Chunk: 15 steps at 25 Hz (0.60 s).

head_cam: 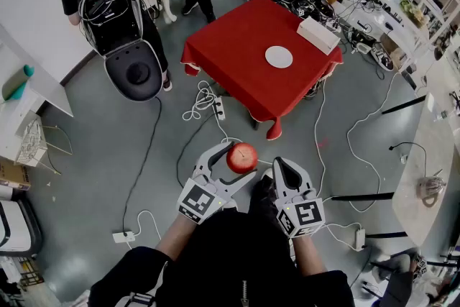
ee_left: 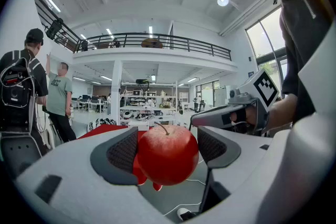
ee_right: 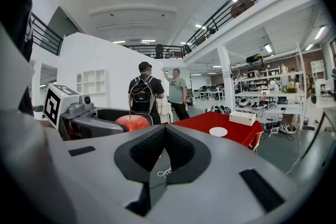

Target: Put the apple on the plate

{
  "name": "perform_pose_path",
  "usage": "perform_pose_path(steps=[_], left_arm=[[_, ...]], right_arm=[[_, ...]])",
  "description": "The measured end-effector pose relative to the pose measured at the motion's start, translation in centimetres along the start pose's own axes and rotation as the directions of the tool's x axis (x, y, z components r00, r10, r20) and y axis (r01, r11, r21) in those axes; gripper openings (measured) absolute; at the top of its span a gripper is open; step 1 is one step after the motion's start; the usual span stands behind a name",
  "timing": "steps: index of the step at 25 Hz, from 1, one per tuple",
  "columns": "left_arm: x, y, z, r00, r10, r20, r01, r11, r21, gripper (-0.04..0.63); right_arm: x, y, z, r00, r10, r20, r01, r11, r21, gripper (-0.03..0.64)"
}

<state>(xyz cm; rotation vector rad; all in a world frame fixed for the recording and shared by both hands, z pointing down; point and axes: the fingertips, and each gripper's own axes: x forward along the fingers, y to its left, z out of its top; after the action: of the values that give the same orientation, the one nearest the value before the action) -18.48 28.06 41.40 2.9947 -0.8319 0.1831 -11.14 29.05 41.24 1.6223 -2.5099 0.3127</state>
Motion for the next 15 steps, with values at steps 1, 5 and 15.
perform_pose_path(steps=[1, 5, 15], left_arm=[[0.2, 0.0, -0.1, 1.0, -0.001, -0.002, 0.001, 1.0, 0.0, 0.356], [0.8, 0.3, -0.5, 1.0, -0.004, -0.009, 0.004, 1.0, -0.006, 0.356], [3.8, 1.9, -1.5, 0.999, 0.009, -0.046, -0.012, 0.997, -0.072, 0.356]], right_arm=[[0.0, -0.2, 0.0, 1.0, 0.0, 0.005, 0.0, 1.0, 0.003, 0.009], [0.1, -0.6, 0.3, 0.999, 0.008, 0.035, -0.008, 1.0, 0.019, 0.011], [2.1, -3.3, -0.5, 1.0, 0.019, -0.001, -0.018, 0.998, 0.055, 0.011]])
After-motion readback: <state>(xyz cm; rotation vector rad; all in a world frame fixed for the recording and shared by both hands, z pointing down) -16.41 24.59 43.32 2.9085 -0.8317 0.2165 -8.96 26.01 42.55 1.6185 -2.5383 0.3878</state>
